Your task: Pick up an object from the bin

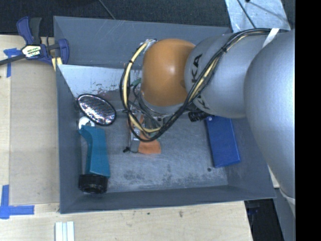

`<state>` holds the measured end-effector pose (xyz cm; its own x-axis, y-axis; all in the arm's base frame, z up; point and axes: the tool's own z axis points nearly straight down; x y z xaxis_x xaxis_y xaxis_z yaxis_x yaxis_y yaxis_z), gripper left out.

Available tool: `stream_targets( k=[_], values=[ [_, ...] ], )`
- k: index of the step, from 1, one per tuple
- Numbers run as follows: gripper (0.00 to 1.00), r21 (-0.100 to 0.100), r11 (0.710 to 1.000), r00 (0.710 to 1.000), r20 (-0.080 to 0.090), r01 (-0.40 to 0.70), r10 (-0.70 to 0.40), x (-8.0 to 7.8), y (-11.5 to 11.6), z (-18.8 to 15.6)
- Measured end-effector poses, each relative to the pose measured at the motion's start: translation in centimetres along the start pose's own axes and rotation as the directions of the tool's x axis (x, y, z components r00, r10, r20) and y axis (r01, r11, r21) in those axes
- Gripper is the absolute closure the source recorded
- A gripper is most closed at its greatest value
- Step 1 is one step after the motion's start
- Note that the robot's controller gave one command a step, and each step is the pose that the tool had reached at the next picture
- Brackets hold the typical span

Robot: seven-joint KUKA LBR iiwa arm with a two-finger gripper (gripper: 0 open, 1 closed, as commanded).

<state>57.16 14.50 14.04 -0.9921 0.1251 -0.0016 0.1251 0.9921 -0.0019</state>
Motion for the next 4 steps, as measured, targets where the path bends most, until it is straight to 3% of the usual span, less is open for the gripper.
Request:
stream_targets(
  k=[1, 2, 3, 4],
  values=[
    [0.00, -0.005, 1.000, 1.000, 0.002, 0.023, -0.023, 3.2, -3.6, 0.3],
    [1.00, -0.003, 1.000, 1.000, 0.002, 0.011, -0.011, -5.5, -5.4, 2.4],
    [1.00, -0.003, 1.000, 1.000, 0.002, 0.010, -0.010, -5.5, -5.5, 2.4],
    [1.00, -0.001, 1.000, 1.000, -0.004, 0.022, -0.022, -3.8, -5.2, -3.6]
  ],
)
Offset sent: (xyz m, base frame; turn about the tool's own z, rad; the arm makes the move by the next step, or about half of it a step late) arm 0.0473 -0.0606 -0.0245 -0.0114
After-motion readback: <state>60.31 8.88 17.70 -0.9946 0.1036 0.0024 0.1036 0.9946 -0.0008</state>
